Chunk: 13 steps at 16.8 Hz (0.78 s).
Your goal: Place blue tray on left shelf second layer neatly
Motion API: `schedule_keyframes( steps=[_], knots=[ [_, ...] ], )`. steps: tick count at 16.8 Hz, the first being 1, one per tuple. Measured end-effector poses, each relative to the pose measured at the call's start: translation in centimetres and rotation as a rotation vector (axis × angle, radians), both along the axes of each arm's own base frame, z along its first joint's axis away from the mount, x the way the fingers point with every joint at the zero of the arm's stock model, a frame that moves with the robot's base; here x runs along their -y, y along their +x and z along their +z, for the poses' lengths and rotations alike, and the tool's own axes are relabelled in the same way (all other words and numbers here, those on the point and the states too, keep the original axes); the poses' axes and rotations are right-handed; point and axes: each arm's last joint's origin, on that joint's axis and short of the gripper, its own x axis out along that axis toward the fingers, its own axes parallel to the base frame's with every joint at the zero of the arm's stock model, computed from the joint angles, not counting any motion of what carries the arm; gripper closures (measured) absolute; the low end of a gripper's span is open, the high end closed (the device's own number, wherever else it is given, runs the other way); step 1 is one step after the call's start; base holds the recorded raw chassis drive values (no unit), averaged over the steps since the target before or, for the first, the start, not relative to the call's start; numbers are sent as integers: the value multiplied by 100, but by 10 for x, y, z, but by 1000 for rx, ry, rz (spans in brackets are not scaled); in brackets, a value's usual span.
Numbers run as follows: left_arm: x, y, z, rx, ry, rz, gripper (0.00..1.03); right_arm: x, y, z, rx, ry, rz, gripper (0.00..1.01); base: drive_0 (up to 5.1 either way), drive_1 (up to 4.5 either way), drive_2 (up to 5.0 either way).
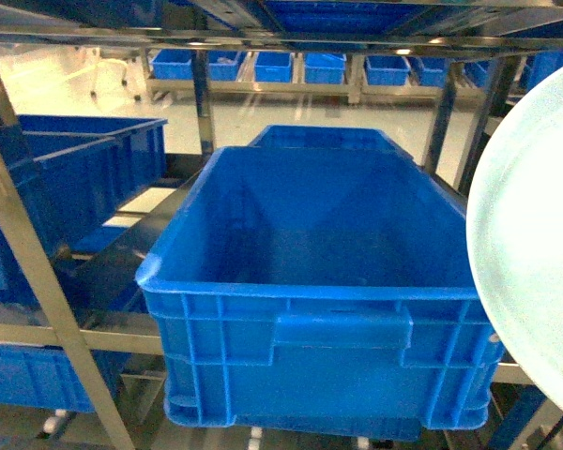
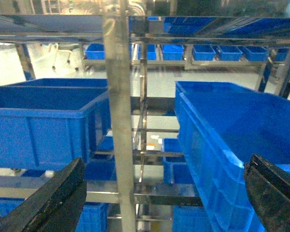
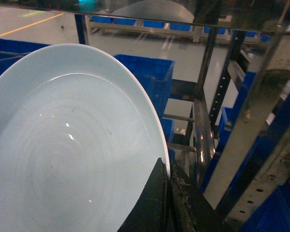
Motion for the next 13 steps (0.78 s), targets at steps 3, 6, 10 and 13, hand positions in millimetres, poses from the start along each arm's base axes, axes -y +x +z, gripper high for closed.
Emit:
schedule_keyframes(
  steps=[3,6,10,13],
  knots=[
    [0,0,0,0,0,-5,5,0,0,0,1,-1,-4,99,-89,-89,-89],
    [0,0,0,1,0,-4,5,0,0,0,2,-1,-3,99,-89,-89,-89],
    [0,0,0,0,0,-3,5,0,0,0,0,0,-3,99,-89,-89,-89],
    [0,0,0,0,0,-2,5,0,0,0,1,-1,-3,99,-89,-89,-89]
  ],
)
